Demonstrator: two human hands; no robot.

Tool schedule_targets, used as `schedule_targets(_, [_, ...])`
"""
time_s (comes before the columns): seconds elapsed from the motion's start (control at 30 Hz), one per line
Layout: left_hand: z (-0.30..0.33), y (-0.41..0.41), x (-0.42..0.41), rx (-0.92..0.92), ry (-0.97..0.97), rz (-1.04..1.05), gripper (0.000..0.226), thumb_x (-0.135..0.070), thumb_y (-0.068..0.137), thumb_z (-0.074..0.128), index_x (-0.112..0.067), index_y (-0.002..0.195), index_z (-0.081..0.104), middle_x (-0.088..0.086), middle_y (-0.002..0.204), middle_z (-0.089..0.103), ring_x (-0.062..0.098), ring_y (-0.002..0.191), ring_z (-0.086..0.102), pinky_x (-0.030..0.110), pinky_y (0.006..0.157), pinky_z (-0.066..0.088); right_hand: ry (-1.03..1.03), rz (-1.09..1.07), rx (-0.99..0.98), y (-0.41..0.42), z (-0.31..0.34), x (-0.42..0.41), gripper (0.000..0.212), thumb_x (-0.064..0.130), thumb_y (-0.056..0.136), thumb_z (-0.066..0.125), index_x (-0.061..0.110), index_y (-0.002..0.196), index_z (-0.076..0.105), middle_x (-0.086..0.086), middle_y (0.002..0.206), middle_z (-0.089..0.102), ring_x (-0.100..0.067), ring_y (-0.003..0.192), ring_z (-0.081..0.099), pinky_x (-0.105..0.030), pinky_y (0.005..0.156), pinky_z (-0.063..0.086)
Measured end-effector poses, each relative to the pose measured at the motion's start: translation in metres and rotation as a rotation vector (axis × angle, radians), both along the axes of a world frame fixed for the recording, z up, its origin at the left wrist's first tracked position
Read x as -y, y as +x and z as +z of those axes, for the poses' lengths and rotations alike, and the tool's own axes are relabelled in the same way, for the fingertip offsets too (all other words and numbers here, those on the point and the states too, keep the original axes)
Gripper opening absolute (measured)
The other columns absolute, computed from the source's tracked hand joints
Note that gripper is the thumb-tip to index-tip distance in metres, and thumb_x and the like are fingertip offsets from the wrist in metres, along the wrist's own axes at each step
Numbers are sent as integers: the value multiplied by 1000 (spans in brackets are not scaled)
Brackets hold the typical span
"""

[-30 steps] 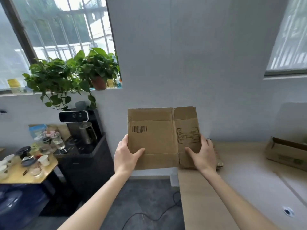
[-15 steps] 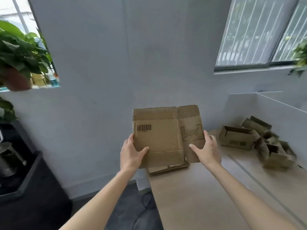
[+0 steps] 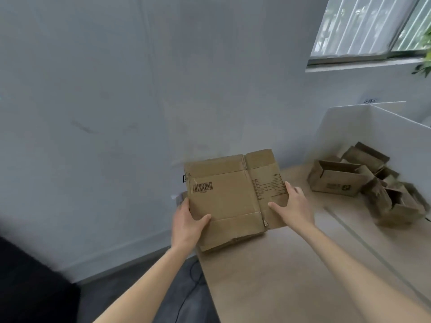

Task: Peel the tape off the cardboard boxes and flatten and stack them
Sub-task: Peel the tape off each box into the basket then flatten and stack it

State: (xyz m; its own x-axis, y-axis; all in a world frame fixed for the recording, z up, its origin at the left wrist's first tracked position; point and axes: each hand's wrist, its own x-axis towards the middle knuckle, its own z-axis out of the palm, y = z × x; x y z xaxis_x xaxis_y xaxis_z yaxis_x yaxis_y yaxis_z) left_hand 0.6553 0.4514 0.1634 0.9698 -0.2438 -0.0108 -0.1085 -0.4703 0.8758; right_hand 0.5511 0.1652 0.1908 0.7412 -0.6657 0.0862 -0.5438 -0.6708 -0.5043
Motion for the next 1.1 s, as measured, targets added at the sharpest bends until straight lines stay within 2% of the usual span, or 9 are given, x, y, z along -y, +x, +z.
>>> schedule_targets(0.13, [-57,42,26,-98,65,9,60,-36,78,85,-29,131,57,-8,121,65,15,110,63,45,96,55,112,23,-97,49,-66,25,88,48,81,78,25,154,35,3,141,49,-22,127,53,-44,94,52])
schedule_targets(0.3, [-133,82,48,-213,193,50,63,-36,79,85,-25,134,56,-2,126,65,18,113,61,45,97,53,225,61,-232,100,-157,46,84,41,82,78,25,153,36,-1,137,49,-21,123,55,-34,91,47])
schedule_targets(0.37, [-157,93,55,-235,236,63,68,-38,80,84,-25,139,52,-1,131,62,20,118,58,46,99,52,247,83,-280,119,-183,53,84,38,83,77,24,154,33,-3,137,49,-23,124,54,-34,92,47])
schedule_targets(0.47, [-183,105,66,-269,286,73,90,-43,82,82,-24,155,33,3,147,51,24,132,49,48,109,45,271,104,-307,142,-208,63,89,35,84,75,33,158,26,-1,137,48,-25,124,54,-36,94,49])
schedule_targets(0.53, [-196,110,72,-289,336,76,100,-48,82,80,-25,161,21,6,153,42,27,138,44,46,111,42,279,120,-334,155,-218,67,93,35,85,74,40,160,19,0,139,46,-25,126,54,-40,97,51])
schedule_targets(0.63, [-211,118,80,-302,391,70,103,-51,83,78,-24,161,17,9,152,38,29,136,45,45,105,44,293,120,-359,169,-230,75,89,37,88,72,37,160,19,-2,146,44,-25,130,50,-44,102,51])
schedule_targets(0.77, [-221,124,88,-159,656,17,91,-61,85,70,-14,153,34,8,140,36,26,126,49,38,92,52,248,130,-391,173,-244,78,81,43,91,69,29,159,27,1,154,37,-23,139,42,-45,106,47])
schedule_targets(0.9, [-219,125,91,-36,829,-43,84,-68,88,60,-12,147,41,7,146,35,23,130,44,36,101,44,106,166,-430,170,-245,72,73,48,93,62,24,157,35,2,158,35,-22,142,34,-43,107,44])
schedule_targets(1.1, [-189,130,89,51,791,-126,90,-67,93,53,-16,160,22,5,169,13,24,153,21,42,121,25,45,184,-370,157,-213,64,71,50,92,60,23,154,38,2,157,38,-24,141,40,-45,109,42])
